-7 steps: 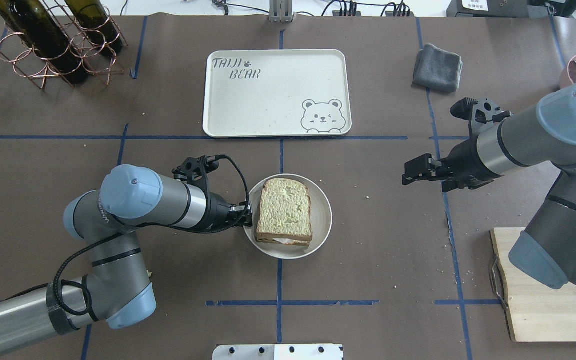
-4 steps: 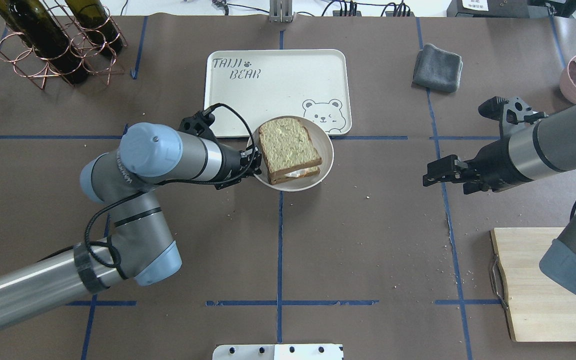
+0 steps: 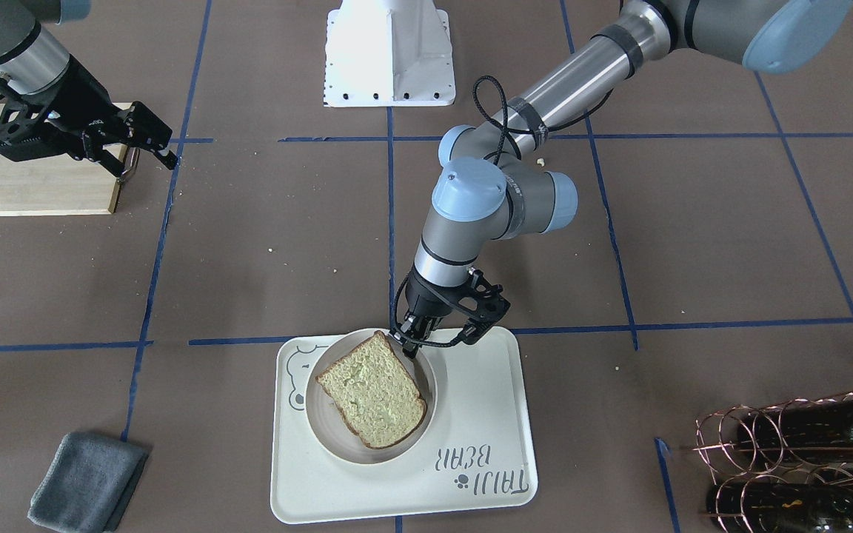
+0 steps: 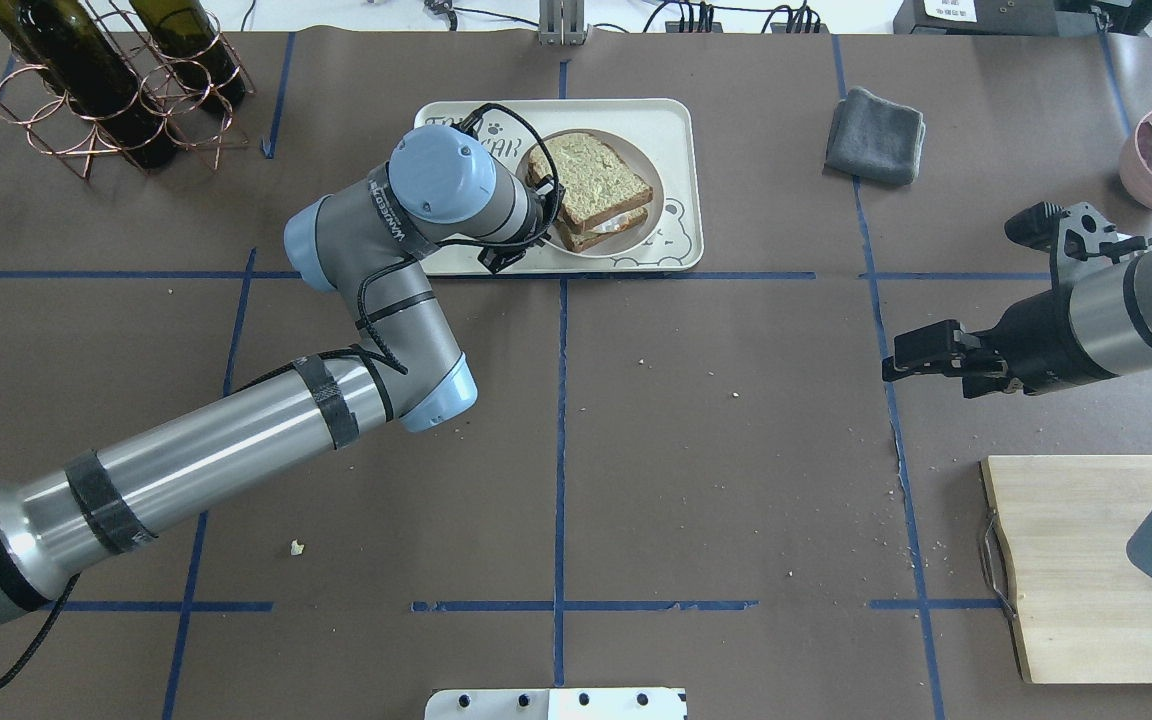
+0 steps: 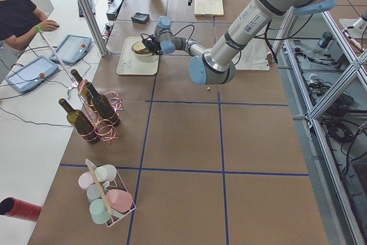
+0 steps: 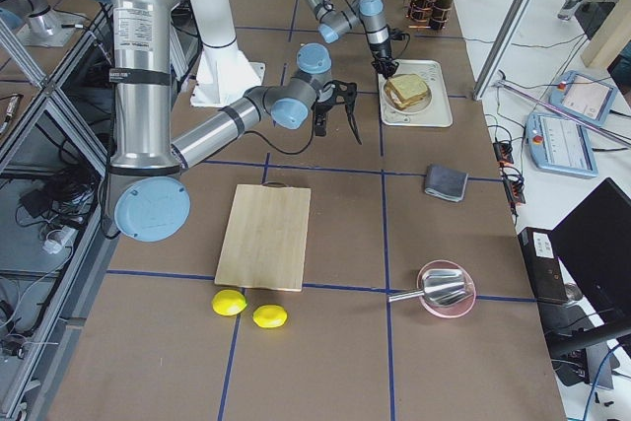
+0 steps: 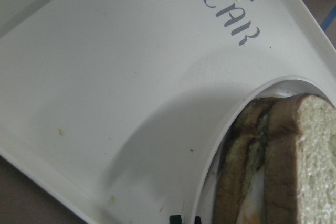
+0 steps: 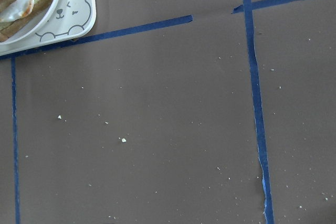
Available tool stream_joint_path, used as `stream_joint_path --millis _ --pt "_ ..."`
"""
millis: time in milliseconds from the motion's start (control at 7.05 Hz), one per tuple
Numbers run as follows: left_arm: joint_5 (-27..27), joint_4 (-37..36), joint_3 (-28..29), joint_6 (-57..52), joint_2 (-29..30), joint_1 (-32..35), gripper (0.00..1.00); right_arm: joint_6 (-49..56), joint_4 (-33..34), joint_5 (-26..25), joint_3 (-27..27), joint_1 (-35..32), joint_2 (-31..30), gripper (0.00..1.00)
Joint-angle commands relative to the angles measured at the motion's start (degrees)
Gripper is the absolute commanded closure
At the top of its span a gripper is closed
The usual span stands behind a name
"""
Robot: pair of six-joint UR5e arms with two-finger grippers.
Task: Make sandwich and place on tray
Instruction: 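Slide the plate with the left gripper onto the BEAR tray, then release the plate on the tray with the left gripper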
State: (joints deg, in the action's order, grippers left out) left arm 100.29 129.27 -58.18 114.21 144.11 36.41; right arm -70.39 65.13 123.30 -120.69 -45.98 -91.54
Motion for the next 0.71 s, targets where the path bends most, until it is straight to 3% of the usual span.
stream_joint_path --millis 0,142,284,425,567 --pt "0.0 1.07 1.14 -2.65 0.2 0.06 0.7 -0.01 -0.18 0.01 0.02 0.02 -0.04 0.0" --pt "-0.09 0.99 1.14 -4.67 0.2 0.41 0.42 -0.01 -0.18 0.01 0.11 0.1 -0.04 0.0" --pt "-0.09 0.72 0.88 -8.17 -0.23 0.59 0.36 -0.01 -0.26 0.01 0.11 0.1 0.05 0.0" --pt "-0.18 -0.15 -1.82 -9.08 -1.45 1.2 0.38 -0.01 -0.26 0.01 0.28 0.1 0.05 0.0" --pt "0.08 -1.81 -12.73 -9.26 -8.78 1.29 0.41 -0.01 -0.18 0.01 0.37 0.1 0.14 0.0"
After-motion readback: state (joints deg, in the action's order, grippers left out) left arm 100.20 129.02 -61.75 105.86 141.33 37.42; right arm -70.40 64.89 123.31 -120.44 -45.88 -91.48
